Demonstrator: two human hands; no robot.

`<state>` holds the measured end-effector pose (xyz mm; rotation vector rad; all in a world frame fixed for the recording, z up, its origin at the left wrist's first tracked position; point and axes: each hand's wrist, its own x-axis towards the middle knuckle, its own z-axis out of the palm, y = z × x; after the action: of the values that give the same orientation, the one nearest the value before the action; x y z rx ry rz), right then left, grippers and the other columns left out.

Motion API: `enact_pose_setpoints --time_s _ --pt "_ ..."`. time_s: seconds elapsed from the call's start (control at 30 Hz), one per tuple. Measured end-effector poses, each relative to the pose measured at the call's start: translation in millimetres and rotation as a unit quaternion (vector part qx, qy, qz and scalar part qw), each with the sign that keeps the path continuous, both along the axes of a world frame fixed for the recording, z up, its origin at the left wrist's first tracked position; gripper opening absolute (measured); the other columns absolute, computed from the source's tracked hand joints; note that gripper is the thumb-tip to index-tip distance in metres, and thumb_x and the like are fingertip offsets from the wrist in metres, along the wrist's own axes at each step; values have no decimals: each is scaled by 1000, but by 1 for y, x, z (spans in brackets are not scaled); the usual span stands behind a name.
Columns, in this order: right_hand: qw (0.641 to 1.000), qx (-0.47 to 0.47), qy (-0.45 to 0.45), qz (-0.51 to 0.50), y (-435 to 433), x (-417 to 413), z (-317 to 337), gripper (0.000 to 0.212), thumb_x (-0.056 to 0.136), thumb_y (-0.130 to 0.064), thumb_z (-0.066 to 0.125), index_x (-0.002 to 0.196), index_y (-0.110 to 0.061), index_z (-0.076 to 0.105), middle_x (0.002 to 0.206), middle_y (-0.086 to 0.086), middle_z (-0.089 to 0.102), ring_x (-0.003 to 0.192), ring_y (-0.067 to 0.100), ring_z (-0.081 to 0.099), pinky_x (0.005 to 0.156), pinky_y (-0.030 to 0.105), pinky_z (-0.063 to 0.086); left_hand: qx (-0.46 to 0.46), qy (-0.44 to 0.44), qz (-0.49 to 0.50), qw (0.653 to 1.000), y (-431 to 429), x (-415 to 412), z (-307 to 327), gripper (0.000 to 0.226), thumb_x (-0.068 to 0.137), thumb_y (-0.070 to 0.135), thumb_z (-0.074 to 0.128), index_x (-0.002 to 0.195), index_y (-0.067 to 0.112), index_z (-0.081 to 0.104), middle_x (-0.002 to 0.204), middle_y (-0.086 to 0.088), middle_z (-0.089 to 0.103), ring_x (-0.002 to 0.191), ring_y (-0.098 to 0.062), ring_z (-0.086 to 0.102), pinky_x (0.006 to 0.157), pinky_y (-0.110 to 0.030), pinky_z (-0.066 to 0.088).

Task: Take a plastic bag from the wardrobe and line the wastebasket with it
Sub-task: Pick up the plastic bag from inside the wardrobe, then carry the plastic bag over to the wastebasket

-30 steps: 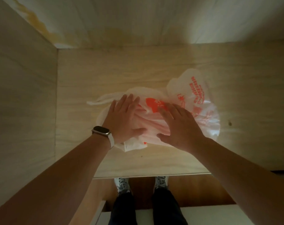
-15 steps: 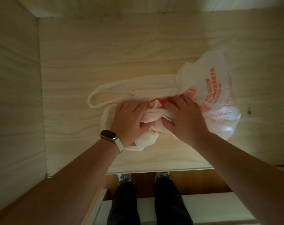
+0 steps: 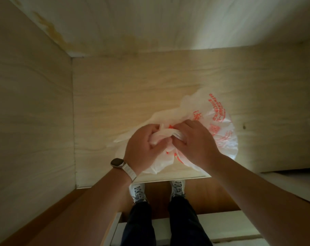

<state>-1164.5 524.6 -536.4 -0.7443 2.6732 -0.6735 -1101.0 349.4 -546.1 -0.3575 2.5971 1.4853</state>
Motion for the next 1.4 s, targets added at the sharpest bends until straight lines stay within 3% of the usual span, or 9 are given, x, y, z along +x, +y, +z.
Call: enact_pose_setpoints --time_s 0.13,0.37,0.63,0.77,0.9,1.07,1.17,1.27,1.4 --pt "1000 -5 -4 -2 -3 9 51 35 84 -37 52 108 -16 66 95 3 66 86 24 58 76 38 50 -5 24 62 998 -1 2 50 33 72 59 56 86 29 59 82 6 68 71 -15 62 60 -37 52" --pt "999 -44 11 22 -9 19 146 41 95 -44 48 127 -19 55 117 1 63 104 21 58 90 42 48 -27 71 71 995 -15 3 141 39 71 60 58 78 22 56 66 6 62 60 -14 58 52 -39 51" --pt "988 -105 99 63 -16 42 234 47 94 -48 44 127 -16 58 119 3 63 109 18 54 94 33 41 -15 157 111 981 -22 43 233 39 73 59 62 75 21 55 64 3 62 58 -15 59 50 -41 50" --pt "977 -126 127 115 -21 57 263 46 96 -48 42 128 -18 57 119 3 63 110 15 51 93 28 36 -50 184 176 966 -17 69 274 34 76 56 63 71 25 50 61 12 60 54 -5 55 48 -28 46" --pt "966 -156 116 170 -29 71 293 40 97 -45 43 128 -22 54 120 -1 62 109 15 52 94 33 41 -60 188 238 951 -9 102 308 22 77 47 68 79 29 56 77 17 64 65 -1 60 56 -21 49" --pt "945 -189 85 254 -27 88 307 42 97 -49 41 129 -25 54 120 -6 59 107 11 52 94 31 43 -78 239 309 917 18 148 329 24 75 53 64 85 31 65 85 20 69 78 2 65 67 -13 49" --pt "924 -199 79 318 -30 105 311 40 96 -48 44 129 -26 53 120 -7 57 108 10 51 94 32 43 -105 237 356 898 32 183 340 12 78 46 70 82 37 63 88 20 68 76 1 64 64 -11 48" --pt "899 -207 76 379 -38 131 317 40 94 -45 47 128 -24 54 120 -7 56 110 12 51 95 34 43 -129 229 398 879 40 224 348 18 81 31 76 80 40 61 85 21 67 72 0 64 60 -7 44" --pt "856 -216 83 462 -58 171 325 40 90 -38 54 126 -21 55 119 -5 57 110 14 51 95 34 43 -163 209 443 856 45 283 357 12 81 34 72 80 39 62 84 20 67 72 -4 64 58 -11 48"
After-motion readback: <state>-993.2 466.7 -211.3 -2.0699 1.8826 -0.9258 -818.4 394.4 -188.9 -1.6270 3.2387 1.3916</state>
